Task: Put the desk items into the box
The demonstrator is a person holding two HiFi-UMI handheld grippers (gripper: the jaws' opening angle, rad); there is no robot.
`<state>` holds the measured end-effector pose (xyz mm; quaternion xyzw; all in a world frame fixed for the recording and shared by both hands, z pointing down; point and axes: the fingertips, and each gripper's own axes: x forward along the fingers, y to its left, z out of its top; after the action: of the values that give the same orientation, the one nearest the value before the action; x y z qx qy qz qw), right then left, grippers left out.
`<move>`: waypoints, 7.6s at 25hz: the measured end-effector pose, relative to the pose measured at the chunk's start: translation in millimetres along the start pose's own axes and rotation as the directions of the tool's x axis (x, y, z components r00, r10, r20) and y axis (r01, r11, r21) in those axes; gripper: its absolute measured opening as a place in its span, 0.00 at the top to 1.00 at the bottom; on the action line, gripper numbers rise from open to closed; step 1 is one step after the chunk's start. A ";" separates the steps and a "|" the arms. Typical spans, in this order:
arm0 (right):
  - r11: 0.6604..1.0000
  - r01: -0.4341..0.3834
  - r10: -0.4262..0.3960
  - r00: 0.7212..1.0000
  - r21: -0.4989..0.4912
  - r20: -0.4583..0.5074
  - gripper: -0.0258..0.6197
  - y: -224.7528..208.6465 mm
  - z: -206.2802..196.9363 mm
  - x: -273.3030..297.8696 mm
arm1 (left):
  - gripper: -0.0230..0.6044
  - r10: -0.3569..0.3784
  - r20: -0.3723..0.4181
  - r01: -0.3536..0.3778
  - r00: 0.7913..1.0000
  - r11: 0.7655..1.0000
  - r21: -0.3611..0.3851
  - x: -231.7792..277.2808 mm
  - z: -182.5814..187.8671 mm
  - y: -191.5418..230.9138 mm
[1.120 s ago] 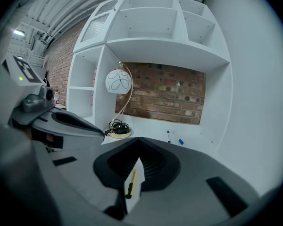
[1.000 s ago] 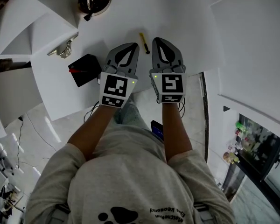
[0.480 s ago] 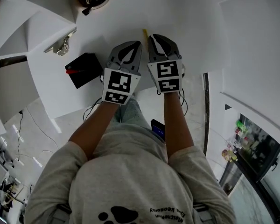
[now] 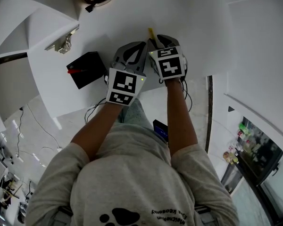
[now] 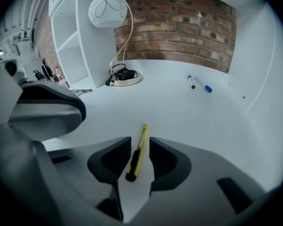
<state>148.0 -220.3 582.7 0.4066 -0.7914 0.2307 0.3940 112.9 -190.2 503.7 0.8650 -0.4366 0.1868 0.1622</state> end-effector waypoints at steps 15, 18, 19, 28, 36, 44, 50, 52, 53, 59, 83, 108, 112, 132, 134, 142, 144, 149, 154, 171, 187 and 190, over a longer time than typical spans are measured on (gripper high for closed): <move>0.990 -0.021 0.026 0.999 0.137 -0.035 0.87 -4.2 -1.8 -1.4 | 0.95 -0.013 0.003 0.013 1.000 1.000 -0.011 -4.0 -1.0 -3.9; 0.989 0.005 -0.006 1.000 0.145 0.008 0.87 -8.5 4.3 -11.4 | 0.95 -0.011 0.009 0.011 1.000 1.000 -0.011 -6.9 1.6 -4.6; 0.989 0.014 -0.018 1.000 0.146 0.023 0.87 -9.7 6.1 -15.7 | 0.95 -0.011 0.012 0.011 1.000 1.000 -0.010 -8.1 3.1 -5.7; 0.983 0.085 -0.115 0.976 0.161 0.183 0.87 -11.8 24.3 -63.3 | 0.95 -0.007 0.056 0.007 0.998 1.000 0.015 -22.3 25.3 -17.3; 0.973 0.158 -0.208 0.914 0.166 0.348 0.87 -5.1 47.6 -117.8 | 0.95 0.000 0.101 -0.004 0.995 0.999 0.040 -44.1 47.4 -28.1; 0.960 0.227 -0.279 0.837 0.167 0.470 0.87 0.5 58.5 -163.9 | 0.95 0.004 0.148 -0.013 0.989 0.998 0.061 -66.6 67.9 -40.6; 0.948 0.264 -0.319 0.766 0.180 0.558 0.87 5.8 67.8 -195.5 | 0.95 -0.003 0.185 -0.013 0.983 0.996 0.083 -83.3 82.8 -47.3; 0.946 0.262 -0.324 0.740 0.190 0.589 0.87 8.8 71.7 -204.9 | 0.95 -0.004 0.203 -0.014 0.979 0.996 0.086 -89.6 88.2 -47.1; 0.946 0.257 -0.324 0.726 0.198 0.606 0.87 10.2 73.5 -209.8 | 0.95 -0.004 0.210 -0.015 0.978 0.996 0.086 -92.5 90.6 -46.9; 0.952 0.204 -0.307 0.660 0.230 0.685 0.87 25.9 78.2 -232.2 | 0.95 0.005 0.235 -0.026 0.972 0.996 0.085 -112.4 98.8 -46.2; 0.999 0.016 0.012 0.649 -0.030 0.761 0.87 162.6 136.9 -191.8 | 0.95 0.256 0.236 -0.254 0.937 0.966 -0.039 -199.2 63.3 45.2; 0.974 -0.107 0.216 0.716 -0.201 0.663 0.87 249.5 132.4 -127.2 | 0.95 0.442 0.192 -0.419 0.876 0.896 -0.148 -263.7 22.4 109.1; 0.969 -0.121 0.232 0.742 -0.215 0.628 0.87 255.1 123.3 -112.3 | 0.95 0.447 0.161 -0.426 0.880 0.892 -0.151 -262.0 9.4 112.1; 0.887 -0.177 0.281 0.940 -0.426 0.195 0.85 273.7 87.8 -61.6 | 0.95 0.421 0.069 -0.407 0.904 0.900 -0.158 -245.3 -21.1 113.0; 0.885 -0.214 0.282 0.953 -0.414 0.110 0.73 274.8 81.6 -59.6 | 0.95 0.425 0.069 -0.410 0.903 0.898 -0.162 -246.3 -21.0 114.5; 0.931 -0.170 0.252 0.939 -0.322 0.233 0.68 260.9 89.7 -76.1 | 0.95 0.436 0.087 -0.417 0.896 0.892 -0.175 -253.4 -17.4 120.6; 0.946 -0.152 0.239 0.924 -0.288 0.299 0.68 256.8 97.2 -81.5 | 0.95 0.432 0.094 -0.414 0.897 0.895 -0.169 -254.1 -13.8 119.3; 0.965 -0.113 0.212 0.869 -0.237 0.448 0.82 251.6 120.7 -105.7 | 0.95 0.423 0.131 -0.404 0.897 0.902 -0.151 -257.2 2.8 117.3; 0.973 -0.119 0.215 0.788 -0.199 0.577 0.91 253.6 141.5 -146.8 | 0.95 0.416 0.191 -0.397 0.889 0.909 -0.129 -273.0 26.8 112.0; 0.991 0.002 0.102 0.628 -0.132 0.772 0.93 268.3 159.9 -306.0 | 0.95 0.339 0.399 -0.354 0.852 0.934 -0.040 -354.3 128.3 52.0; 0.993 0.030 0.068 0.637 -0.113 0.768 0.93 291.6 132.3 -291.3 | 0.95 0.280 0.363 -0.295 0.889 0.955 -0.014 -358.3 86.9 51.4; 0.992 0.035 0.074 0.634 -0.124 0.770 0.93 295.0 134.2 -289.9 | 0.95 0.270 0.359 -0.282 0.893 0.959 -0.020 -356.6 86.9 55.6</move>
<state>-49.9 -12.3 256.2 0.4315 -0.9012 -0.0122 0.0402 -112.5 -12.4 268.3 0.8162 -0.5739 0.0543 0.0375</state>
